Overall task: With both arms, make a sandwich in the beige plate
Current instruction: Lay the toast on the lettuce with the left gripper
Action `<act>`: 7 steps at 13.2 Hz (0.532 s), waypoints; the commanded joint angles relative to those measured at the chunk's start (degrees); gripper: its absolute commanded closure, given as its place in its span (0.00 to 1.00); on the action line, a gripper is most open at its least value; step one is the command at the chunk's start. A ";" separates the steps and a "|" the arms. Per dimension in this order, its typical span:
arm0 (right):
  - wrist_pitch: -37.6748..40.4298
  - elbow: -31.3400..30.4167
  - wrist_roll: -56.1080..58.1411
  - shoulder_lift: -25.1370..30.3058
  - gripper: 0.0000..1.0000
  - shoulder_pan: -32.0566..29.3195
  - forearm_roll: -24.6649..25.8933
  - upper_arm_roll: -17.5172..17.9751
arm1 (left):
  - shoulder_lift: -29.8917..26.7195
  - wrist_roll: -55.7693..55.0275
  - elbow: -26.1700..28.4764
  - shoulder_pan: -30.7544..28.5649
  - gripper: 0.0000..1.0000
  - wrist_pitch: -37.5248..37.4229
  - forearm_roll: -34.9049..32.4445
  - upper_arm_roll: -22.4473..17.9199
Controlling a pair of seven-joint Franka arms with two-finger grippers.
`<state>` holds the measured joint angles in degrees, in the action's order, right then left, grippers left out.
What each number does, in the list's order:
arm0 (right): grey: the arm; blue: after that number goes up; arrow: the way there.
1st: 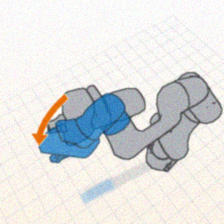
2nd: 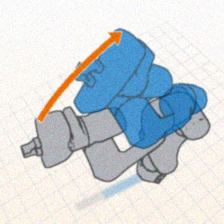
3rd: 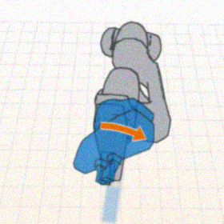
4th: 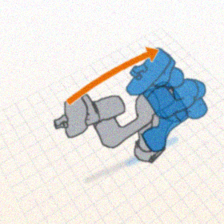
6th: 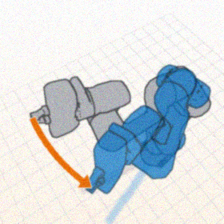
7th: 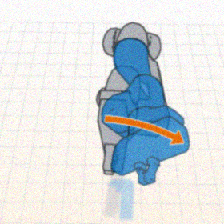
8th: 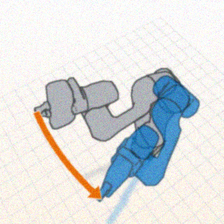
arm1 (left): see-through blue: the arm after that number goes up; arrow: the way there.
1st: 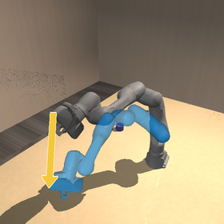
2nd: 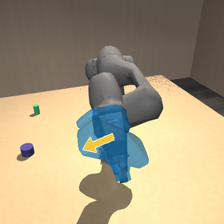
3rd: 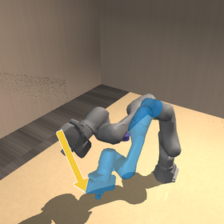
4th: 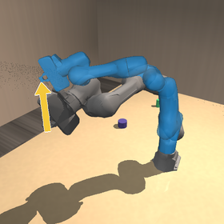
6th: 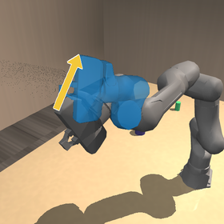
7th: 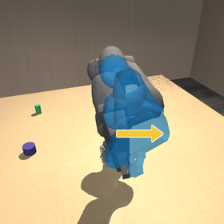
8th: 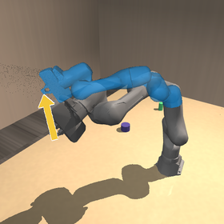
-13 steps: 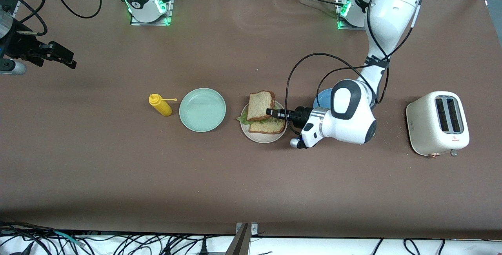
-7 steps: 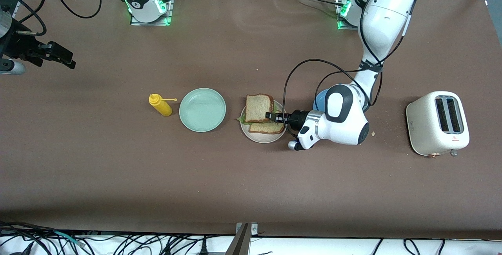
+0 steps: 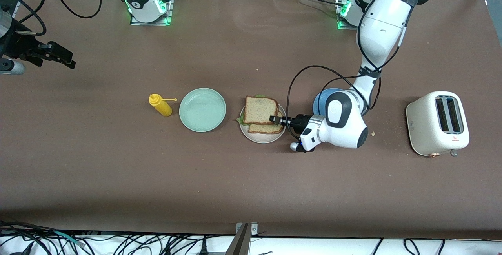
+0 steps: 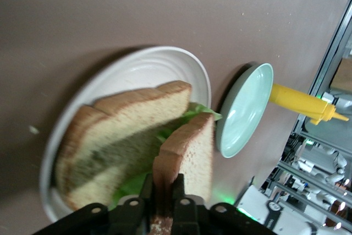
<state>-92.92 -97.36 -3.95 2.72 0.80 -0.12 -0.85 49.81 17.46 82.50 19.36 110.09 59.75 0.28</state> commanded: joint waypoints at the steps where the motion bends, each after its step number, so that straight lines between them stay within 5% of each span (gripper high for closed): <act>1: 0.90 0.95 -0.18 0.00 0.00 -0.09 0.82 0.06 | 2.40 6.88 -1.38 -1.51 0.20 0.03 2.03 -0.19; 3: 1.08 0.95 -0.18 0.09 0.00 -0.09 0.82 0.15 | 2.14 6.80 -1.38 -2.22 0.01 0.82 1.86 -0.19; 7: 1.17 0.95 -0.18 0.09 0.00 -0.09 0.82 0.15 | 1.09 6.10 -1.73 -4.14 0.01 1.44 1.51 -0.28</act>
<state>-92.90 -97.36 -3.95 2.72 0.80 -0.12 -0.85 51.42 22.83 81.24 16.60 111.15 59.77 0.12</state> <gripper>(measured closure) 0.000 0.026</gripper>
